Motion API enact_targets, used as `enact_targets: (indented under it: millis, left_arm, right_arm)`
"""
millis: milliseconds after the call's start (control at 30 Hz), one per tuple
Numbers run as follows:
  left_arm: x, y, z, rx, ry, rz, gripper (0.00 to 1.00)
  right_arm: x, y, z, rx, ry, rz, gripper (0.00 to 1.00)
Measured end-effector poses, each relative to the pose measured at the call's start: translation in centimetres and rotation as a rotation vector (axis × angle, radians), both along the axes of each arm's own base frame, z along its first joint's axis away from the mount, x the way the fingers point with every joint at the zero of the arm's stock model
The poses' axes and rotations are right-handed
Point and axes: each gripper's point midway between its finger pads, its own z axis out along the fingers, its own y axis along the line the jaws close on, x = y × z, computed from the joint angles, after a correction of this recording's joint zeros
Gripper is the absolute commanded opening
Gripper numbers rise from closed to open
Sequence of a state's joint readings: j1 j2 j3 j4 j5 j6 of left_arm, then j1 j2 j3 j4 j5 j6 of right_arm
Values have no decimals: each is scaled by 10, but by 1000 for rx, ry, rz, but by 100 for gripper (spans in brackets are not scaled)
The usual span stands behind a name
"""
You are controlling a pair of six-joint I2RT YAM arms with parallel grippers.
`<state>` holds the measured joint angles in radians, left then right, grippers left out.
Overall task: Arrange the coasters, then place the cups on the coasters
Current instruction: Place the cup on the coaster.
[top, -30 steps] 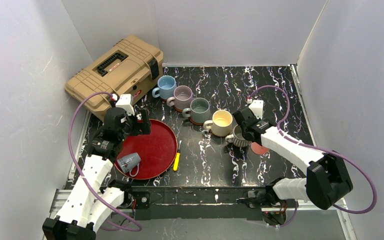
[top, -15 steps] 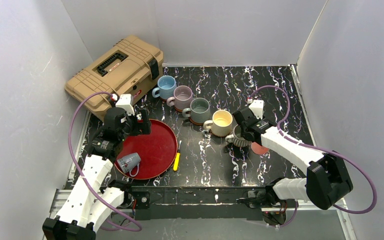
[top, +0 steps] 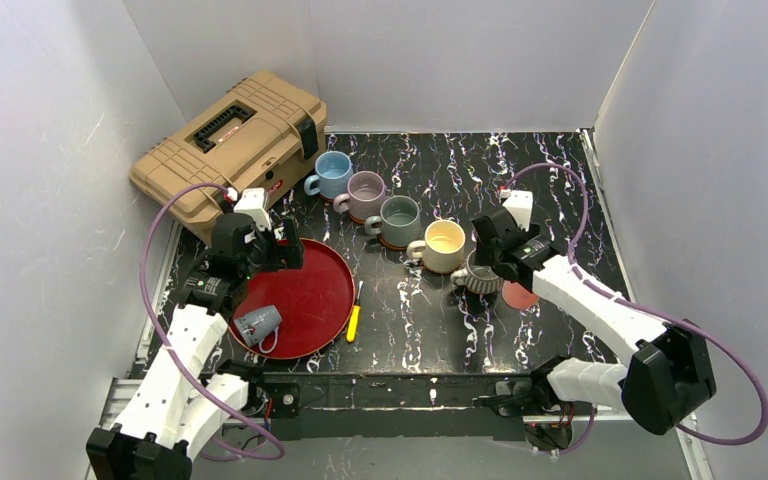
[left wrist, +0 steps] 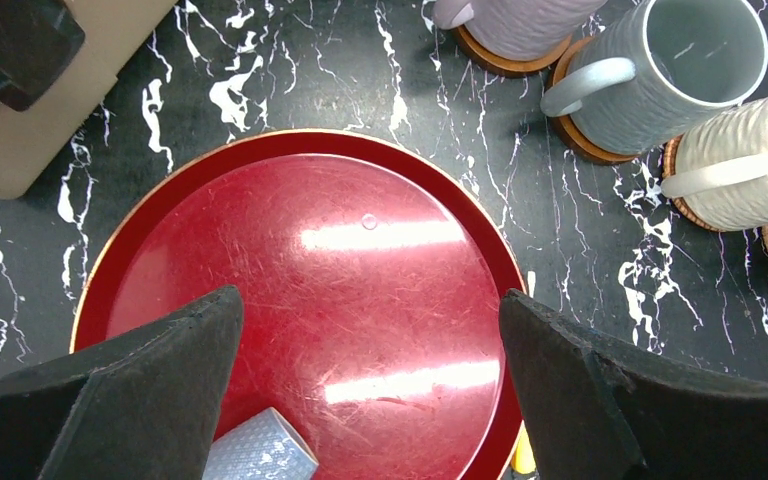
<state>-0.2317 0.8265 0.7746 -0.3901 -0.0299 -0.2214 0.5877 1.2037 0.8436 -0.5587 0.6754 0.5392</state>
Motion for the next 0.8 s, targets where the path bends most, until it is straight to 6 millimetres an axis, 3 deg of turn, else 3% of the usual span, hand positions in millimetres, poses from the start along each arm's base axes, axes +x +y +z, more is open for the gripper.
enact_targets:
  millis: [167,333,567,800]
  left_arm:
    - [-6,-1,-11,-34,62,29,98]
    - [-30,4,-26,-82,180,120,98]
    - [-78,35,-26,-142,295,351,98]
    - [-106,66,-33,-219,385,609,98]
  right_arm:
    - [1,10,18,54,-19,44,90]
    - [5,22,48,121,-73,97,98]
    - [6,24,73,186,-113,158,98]
    - [10,6,83,246,-129,174,98]
